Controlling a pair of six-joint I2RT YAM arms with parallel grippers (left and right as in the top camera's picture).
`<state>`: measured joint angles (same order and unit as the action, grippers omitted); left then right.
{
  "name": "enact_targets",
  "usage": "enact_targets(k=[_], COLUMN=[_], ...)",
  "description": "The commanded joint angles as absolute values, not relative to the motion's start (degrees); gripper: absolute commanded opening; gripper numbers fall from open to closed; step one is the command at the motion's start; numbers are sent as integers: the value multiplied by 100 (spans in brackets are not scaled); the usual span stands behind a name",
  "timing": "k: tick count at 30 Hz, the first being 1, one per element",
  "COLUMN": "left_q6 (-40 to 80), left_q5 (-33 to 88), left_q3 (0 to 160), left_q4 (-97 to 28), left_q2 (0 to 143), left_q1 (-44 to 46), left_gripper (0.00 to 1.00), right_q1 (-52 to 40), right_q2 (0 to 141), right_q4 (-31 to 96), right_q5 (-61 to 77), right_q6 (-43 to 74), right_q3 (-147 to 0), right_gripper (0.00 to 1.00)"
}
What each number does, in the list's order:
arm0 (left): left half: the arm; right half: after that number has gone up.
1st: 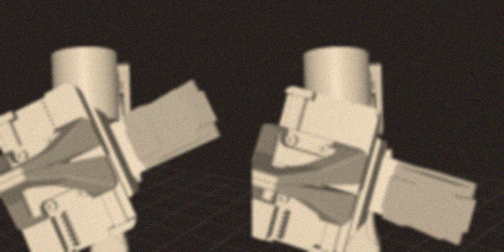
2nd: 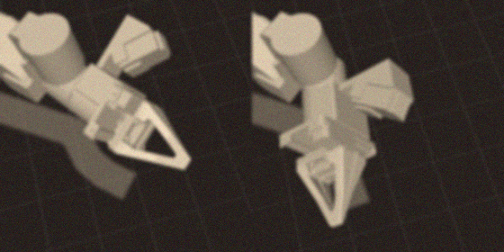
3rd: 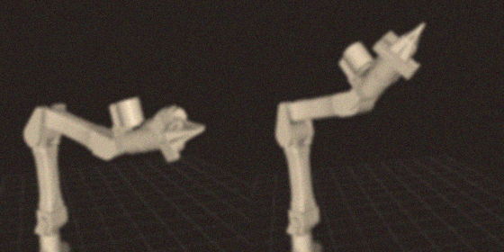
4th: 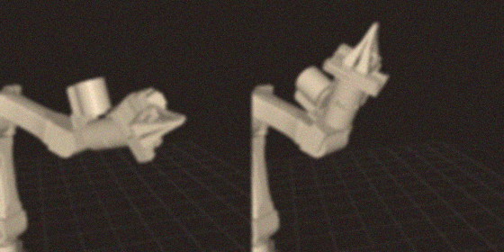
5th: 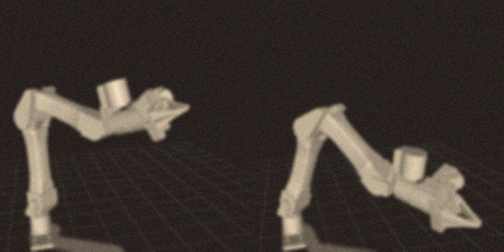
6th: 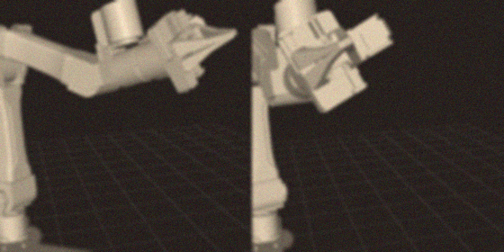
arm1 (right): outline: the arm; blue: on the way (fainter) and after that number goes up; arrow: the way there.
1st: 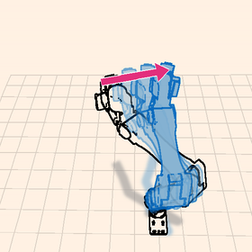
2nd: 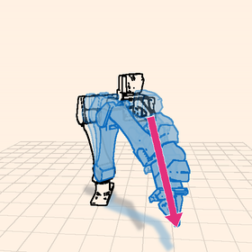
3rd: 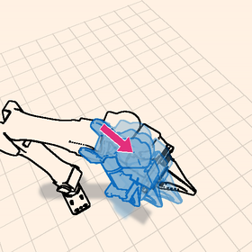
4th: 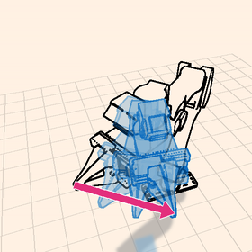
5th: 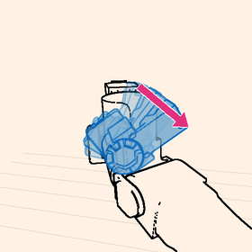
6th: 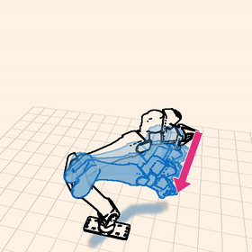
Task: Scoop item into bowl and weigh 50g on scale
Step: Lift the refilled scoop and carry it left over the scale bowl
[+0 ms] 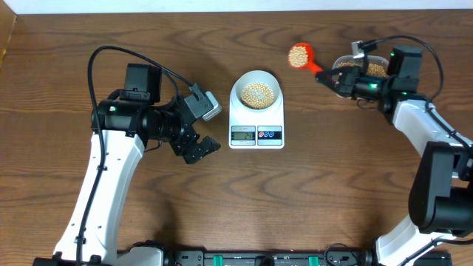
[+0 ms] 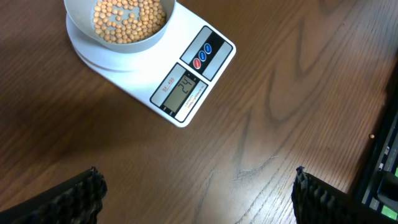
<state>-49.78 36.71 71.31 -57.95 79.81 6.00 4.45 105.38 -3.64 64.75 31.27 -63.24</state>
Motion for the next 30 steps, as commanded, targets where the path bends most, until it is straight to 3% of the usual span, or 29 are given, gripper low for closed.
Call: enact_targets(k=[1,30], left_q6=[-5050,-5052], left_q5=[3642,3642], left_q3=[7218,7218], left_q4=[-5804,-5804], left_q2=[7898,7898], left_q1=[574,574], left_gripper=[98,98], right_q1=[237,-309], right_q2=[10567,10567], right_q4=[-438,93], right_q5=[6637,6803], right_q6=[3166,1319], right_q3=[-6316,-6316], right_gripper=[1,1])
